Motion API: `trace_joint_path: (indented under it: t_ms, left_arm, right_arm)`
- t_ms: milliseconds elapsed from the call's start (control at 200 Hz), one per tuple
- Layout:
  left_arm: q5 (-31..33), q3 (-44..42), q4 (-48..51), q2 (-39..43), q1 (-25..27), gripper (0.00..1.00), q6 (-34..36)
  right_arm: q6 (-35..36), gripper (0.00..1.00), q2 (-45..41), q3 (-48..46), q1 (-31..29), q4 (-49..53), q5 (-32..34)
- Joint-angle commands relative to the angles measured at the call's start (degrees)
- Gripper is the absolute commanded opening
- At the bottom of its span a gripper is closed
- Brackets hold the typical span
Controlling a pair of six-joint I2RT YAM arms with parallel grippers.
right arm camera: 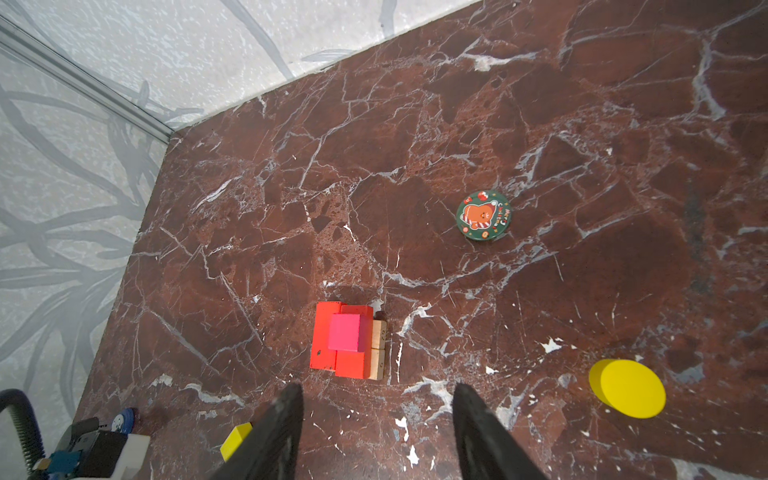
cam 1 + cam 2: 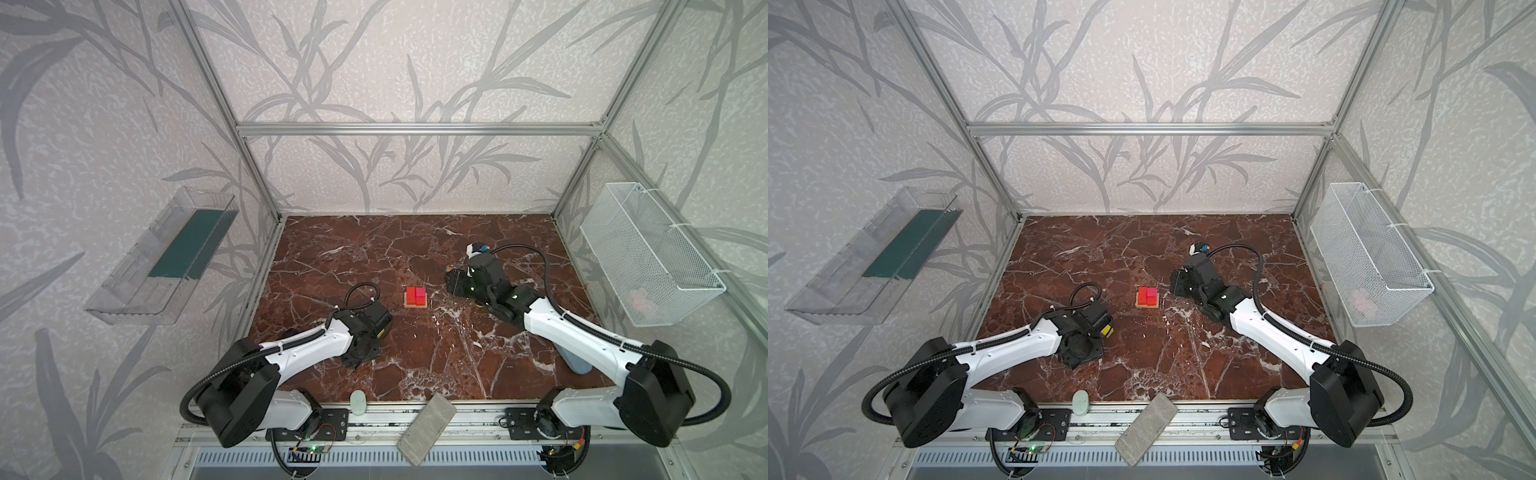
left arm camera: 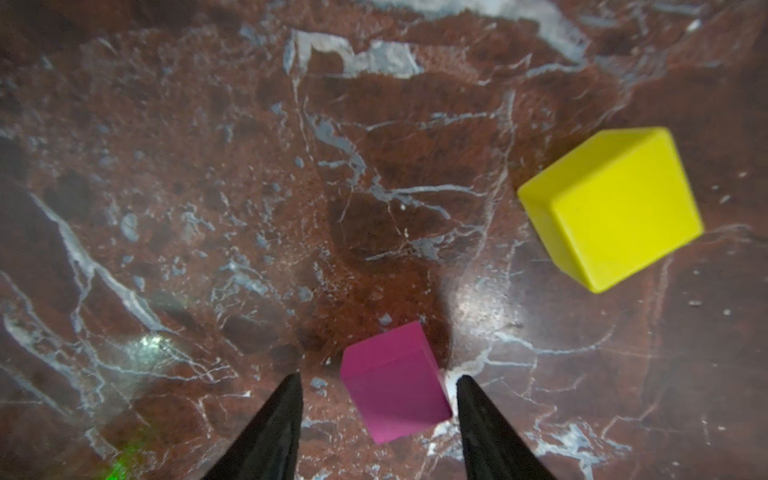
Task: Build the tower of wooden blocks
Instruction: 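Lower the left gripper onto the magenta cube and close it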
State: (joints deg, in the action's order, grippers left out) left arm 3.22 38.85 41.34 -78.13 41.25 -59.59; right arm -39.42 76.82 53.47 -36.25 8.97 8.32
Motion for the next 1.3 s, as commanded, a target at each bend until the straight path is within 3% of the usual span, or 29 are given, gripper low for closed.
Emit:
trace_joint_path:
  t_ms: [0,405,935,1295]
  left_arm:
    - [1.90,1.22,0.96,-1.35,0.14,0.56,-0.70]
    - [3.35,0.61,1.07,-0.35,0.12,0.46,-1.05]
    - [3.81,0.44,0.04,0.36,0.14,0.46,-1.13]
    - [3.37,-0.01,-0.99,-0.31,0.14,0.37,-1.23]
  right_arm:
    - [-0.49,0.59,-0.88,-0.57,0.39,-1.15,-0.40]
    - [-0.65,0.59,-0.09,-0.65,0.65,-1.46,-0.78]
    - [-0.68,0.59,0.18,-0.56,0.66,-1.42,-0.84]
    - [-0.75,0.59,0.34,-0.65,0.82,-1.33,-0.74]
